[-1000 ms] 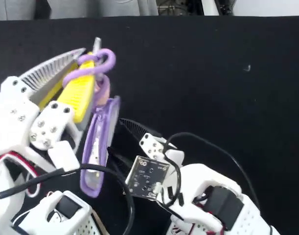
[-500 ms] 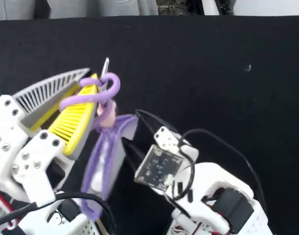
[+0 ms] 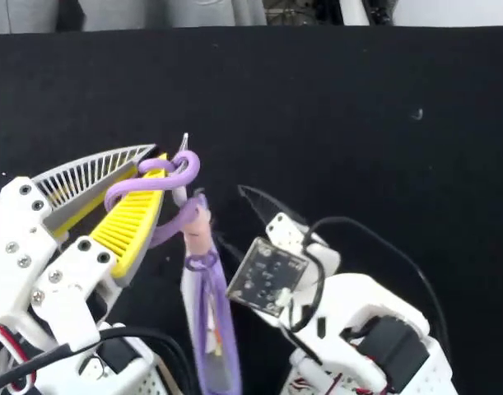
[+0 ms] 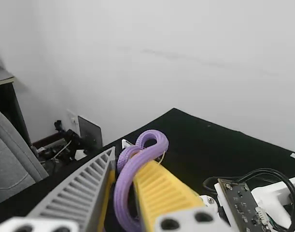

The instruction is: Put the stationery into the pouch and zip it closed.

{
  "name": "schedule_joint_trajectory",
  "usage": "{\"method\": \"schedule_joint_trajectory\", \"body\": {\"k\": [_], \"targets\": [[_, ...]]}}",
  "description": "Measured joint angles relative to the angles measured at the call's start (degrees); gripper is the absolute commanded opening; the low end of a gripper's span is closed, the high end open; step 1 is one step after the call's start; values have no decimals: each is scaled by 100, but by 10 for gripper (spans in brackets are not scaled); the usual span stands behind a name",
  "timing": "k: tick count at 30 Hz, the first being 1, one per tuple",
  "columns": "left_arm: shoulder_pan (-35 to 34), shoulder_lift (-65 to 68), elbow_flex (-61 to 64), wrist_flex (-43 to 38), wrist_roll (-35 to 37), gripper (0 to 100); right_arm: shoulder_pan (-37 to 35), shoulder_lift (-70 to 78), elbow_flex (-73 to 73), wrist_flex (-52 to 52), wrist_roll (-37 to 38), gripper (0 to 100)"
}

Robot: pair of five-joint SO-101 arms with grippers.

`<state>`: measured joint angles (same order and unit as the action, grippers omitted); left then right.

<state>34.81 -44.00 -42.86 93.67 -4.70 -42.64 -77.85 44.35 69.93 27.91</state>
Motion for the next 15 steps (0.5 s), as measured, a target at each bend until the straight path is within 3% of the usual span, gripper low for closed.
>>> {"method": "schedule_joint_trajectory", "body": {"k": [5,15], "targets": [[0,0,0,0,-167,28,-325,18,-176,598,536,236],[-607,0,431,-677,-273,28,-1108,0,-730,914,404,237]]}}
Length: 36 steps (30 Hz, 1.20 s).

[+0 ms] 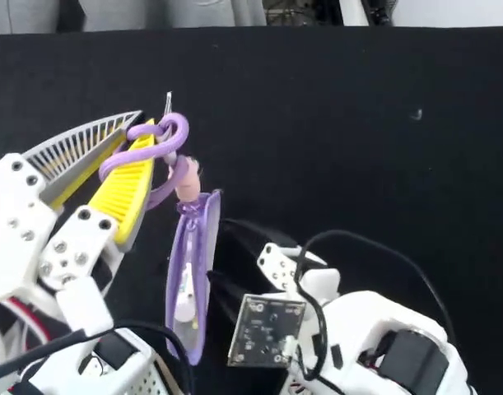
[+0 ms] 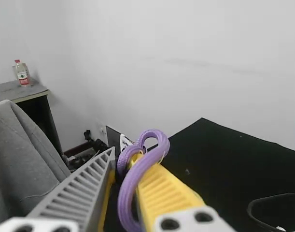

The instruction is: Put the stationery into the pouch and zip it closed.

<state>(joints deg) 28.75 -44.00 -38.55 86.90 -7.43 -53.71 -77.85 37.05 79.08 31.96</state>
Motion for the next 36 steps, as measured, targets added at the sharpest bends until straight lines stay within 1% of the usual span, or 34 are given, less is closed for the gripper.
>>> {"method": "schedule_joint_trajectory", "body": {"k": [4,7,10,12,14,16,20,23,26,28,30,33,36], "targets": [[-53,0,246,-316,132,28,-53,0,255,-281,-26,237],[-264,9,686,-413,352,28,-35,0,624,-510,-246,237],[-703,123,1354,-422,765,28,-35,0,905,-545,-369,237],[-1125,176,1873,-457,1090,29,-79,0,1029,-519,-378,237],[-1512,176,2409,-589,1468,29,-158,0,1064,-501,-378,237],[-1793,167,2980,-809,1697,29,-290,0,1064,-501,-378,237],[-2084,185,4088,-1292,1793,29,-527,9,1090,-334,-369,237],[-2312,53,4589,-1582,1811,29,-571,9,1090,44,-149,237],[-2435,-97,5002,-1705,1820,29,-580,26,923,440,-18,237],[-2514,-114,5319,-1837,1996,29,-624,0,853,510,9,234],[-2611,-97,5705,-2163,2198,29,-826,0,844,527,9,234],[-2778,-35,6286,-2804,2418,29,-1319,0,844,519,0,234],[-2989,-35,6673,-3393,2444,29,-1644,0,1073,70,-211,234]]}}
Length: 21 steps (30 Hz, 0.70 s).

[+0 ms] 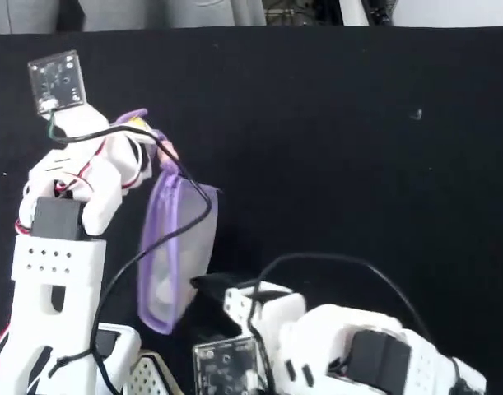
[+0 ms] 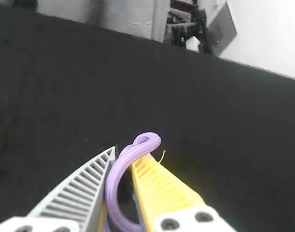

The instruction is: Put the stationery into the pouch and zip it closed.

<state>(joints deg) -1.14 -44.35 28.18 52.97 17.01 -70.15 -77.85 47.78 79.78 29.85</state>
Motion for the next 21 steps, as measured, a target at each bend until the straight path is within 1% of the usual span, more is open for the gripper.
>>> {"method": "schedule_joint_trajectory", "body": {"k": [2,6,10,13,17,21], "targets": [[-158,0,141,-246,26,29,-9,0,352,-536,-149,234],[-202,0,325,-387,26,29,26,35,1125,-1714,-229,233],[-202,0,334,-396,26,29,404,70,1538,-2664,-264,233],[70,0,334,-396,26,29,651,70,1793,-3253,-571,233],[510,0,334,-404,26,29,782,9,1837,-3367,-818,237],[580,0,334,-440,26,29,958,0,1635,-2857,-826,237]]}}
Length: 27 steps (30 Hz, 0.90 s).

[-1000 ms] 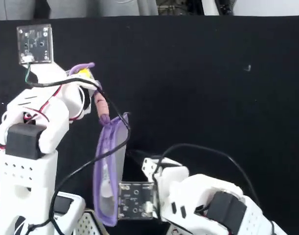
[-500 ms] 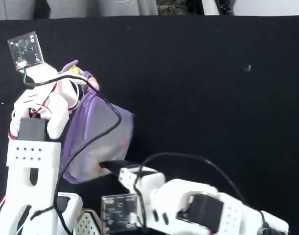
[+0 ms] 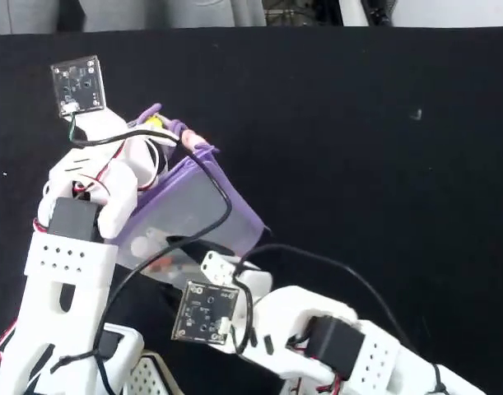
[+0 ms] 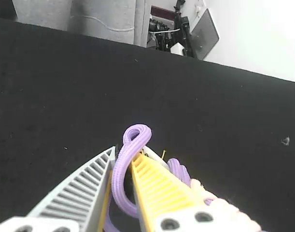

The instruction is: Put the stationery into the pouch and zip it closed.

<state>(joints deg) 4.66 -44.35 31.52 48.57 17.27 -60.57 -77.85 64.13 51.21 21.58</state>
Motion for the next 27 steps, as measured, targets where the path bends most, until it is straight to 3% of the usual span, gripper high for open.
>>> {"method": "schedule_joint_trajectory", "body": {"k": [6,10,21,27], "targets": [[44,0,0,-9,9,29,492,18,-721,1020,18,237],[70,0,0,-9,9,29,1257,62,-826,1204,589,237],[-202,0,88,-9,9,29,3077,70,44,-202,1626,237],[-246,0,659,-642,9,29,4009,70,457,-914,2084,237]]}}
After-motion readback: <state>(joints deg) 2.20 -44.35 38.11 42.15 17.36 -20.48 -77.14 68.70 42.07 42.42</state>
